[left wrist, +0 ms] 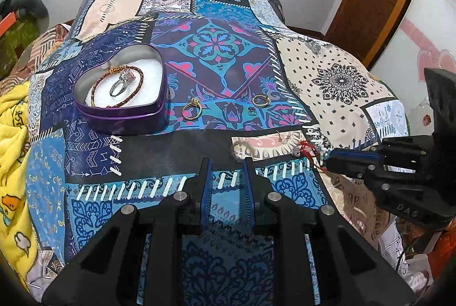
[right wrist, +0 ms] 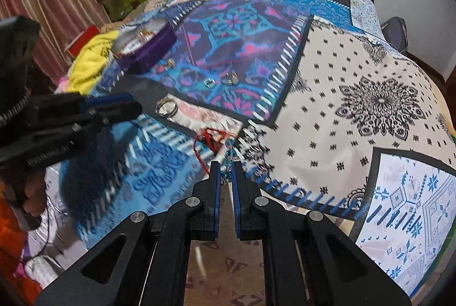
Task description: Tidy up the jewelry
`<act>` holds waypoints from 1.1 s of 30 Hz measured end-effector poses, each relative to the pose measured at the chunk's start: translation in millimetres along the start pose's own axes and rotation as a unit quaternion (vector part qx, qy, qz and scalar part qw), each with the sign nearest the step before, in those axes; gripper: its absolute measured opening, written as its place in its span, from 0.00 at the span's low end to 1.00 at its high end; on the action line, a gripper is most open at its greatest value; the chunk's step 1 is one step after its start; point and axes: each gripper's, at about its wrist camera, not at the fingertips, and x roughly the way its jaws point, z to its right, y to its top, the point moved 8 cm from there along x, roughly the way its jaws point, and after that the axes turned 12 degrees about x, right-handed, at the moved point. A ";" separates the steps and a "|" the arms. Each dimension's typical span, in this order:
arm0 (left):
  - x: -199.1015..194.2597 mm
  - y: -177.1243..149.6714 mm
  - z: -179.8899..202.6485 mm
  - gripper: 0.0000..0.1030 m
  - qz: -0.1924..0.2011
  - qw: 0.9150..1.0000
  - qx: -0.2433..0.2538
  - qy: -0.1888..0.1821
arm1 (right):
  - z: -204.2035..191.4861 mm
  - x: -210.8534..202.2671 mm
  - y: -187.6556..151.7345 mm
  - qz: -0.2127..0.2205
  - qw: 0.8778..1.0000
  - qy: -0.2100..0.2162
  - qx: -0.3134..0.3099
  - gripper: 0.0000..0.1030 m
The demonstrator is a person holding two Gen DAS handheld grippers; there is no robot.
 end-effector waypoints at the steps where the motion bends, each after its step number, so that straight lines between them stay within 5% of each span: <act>1: -0.1 0.0 0.1 0.19 -0.001 1.000 0.001 0.001 | 1.0 -0.8 0.4 0.000 1.000 0.000 0.000 0.07; 13: 2.6 -0.3 2.7 0.19 -0.006 1.000 0.007 0.002 | -12.2 -26.9 39.6 0.048 0.998 0.038 0.008 0.14; 24: 3.9 -0.4 1.1 0.19 -0.005 1.000 0.007 -0.004 | -25.2 32.2 35.0 -0.026 0.999 0.044 -0.018 0.12; 33: 9.4 2.2 2.9 0.27 -0.009 1.000 0.006 -0.015 | -14.2 -8.4 50.4 0.042 0.996 0.071 0.022 0.03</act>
